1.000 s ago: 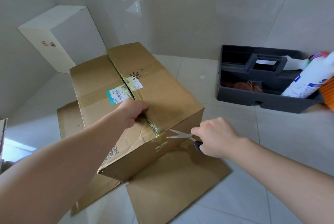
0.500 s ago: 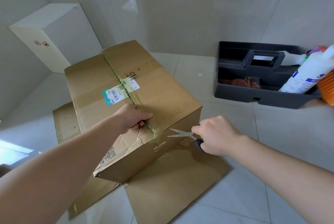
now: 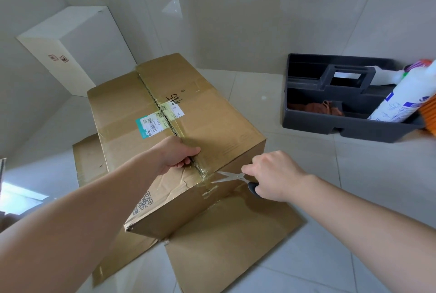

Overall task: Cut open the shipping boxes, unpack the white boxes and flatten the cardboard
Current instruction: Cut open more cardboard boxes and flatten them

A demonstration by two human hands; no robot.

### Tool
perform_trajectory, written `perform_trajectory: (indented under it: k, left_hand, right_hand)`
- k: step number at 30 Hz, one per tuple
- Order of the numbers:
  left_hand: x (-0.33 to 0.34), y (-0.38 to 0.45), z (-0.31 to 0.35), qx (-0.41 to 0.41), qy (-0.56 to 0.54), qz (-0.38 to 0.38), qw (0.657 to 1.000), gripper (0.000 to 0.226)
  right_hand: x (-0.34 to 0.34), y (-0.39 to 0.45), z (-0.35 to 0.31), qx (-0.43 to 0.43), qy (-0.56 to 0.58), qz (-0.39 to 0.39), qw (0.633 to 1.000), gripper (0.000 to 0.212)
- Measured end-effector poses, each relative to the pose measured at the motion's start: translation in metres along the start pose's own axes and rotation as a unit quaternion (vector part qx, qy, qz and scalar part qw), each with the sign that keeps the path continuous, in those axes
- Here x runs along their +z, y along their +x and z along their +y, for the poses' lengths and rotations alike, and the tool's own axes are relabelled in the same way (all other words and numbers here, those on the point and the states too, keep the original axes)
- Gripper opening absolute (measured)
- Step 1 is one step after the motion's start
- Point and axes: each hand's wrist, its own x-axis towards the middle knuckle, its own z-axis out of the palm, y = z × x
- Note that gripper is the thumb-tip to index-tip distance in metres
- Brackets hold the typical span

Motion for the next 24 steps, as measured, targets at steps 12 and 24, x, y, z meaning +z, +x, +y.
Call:
perform_trajectory:
  k: [12, 24]
  left_hand:
    - [-0.003, 0.0, 0.003, 0.011, 0.042, -0.012, 0.999, 0.029]
    - [-0.009, -0.001, 0.006, 0.04, 0.152, -0.012, 0.987, 0.035]
  right_hand:
    - [-0.007, 0.011, 0.001, -0.051, -0.047, -0.049, 0.996, 0.014]
    - [-0.004, 0.008, -0.001, -0.027, -0.044, -0.028, 0.998, 0.013]
